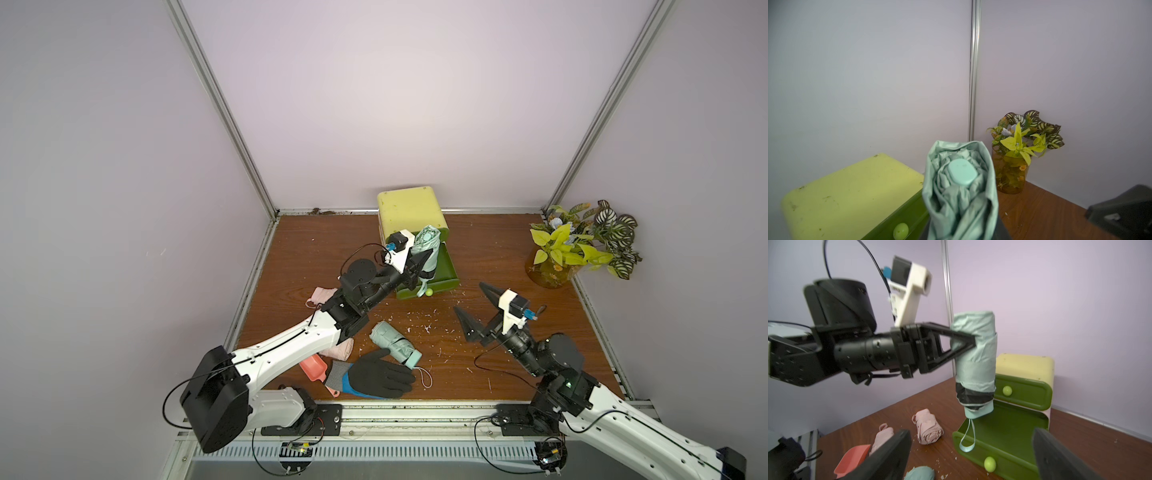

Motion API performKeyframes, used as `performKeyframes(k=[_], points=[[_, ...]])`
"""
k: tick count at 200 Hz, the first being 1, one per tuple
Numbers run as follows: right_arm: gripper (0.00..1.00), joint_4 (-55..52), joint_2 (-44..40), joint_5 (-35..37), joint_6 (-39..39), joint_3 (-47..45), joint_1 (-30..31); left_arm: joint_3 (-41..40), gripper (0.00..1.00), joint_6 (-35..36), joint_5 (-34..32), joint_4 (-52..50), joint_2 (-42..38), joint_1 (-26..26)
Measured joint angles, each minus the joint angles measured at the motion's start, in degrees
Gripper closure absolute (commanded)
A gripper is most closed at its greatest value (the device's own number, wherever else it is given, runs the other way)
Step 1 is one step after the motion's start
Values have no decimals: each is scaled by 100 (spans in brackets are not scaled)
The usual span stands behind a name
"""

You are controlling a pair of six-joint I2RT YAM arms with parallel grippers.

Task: Place the umbrella in the drawer by color
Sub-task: Place the umbrella in the drawer.

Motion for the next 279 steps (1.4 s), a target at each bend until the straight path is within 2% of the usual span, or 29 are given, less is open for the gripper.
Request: performKeyframes(k=[28,74,106,130,154,198,215,250,279], points=[[2,-208,-411,149,-68,-68,0,76,71,935,-214,271,662,0],[2,-387,-404,166,-83,-299,0,74,71,2057,-859,66,1357,0],[2,-404,-352,166,-85,-308,0,68,60,2358,-1069,-330,1388,0],[2,-400,-352,168,-103,-308,0,92,46,2371,-1099,-732,1388,-4],[1,-404,-372,175,-107,-308,0,227,25,2389,-1128,-999,1390,-52],[1,-439,-457,236,-105,-308,0,411,12,2243,-1189,-1244,1390,-181],[2,-457,-446,315,-98,-308,0,459,3,2065,-1182,-1353,1322,-197],[3,-487,-68,254,4,-308,0,507,1,1478,-1187,-1641,857,-201],[6,-463,647,-212,118,-308,0,205,1,835,-1263,-1615,55,-201]])
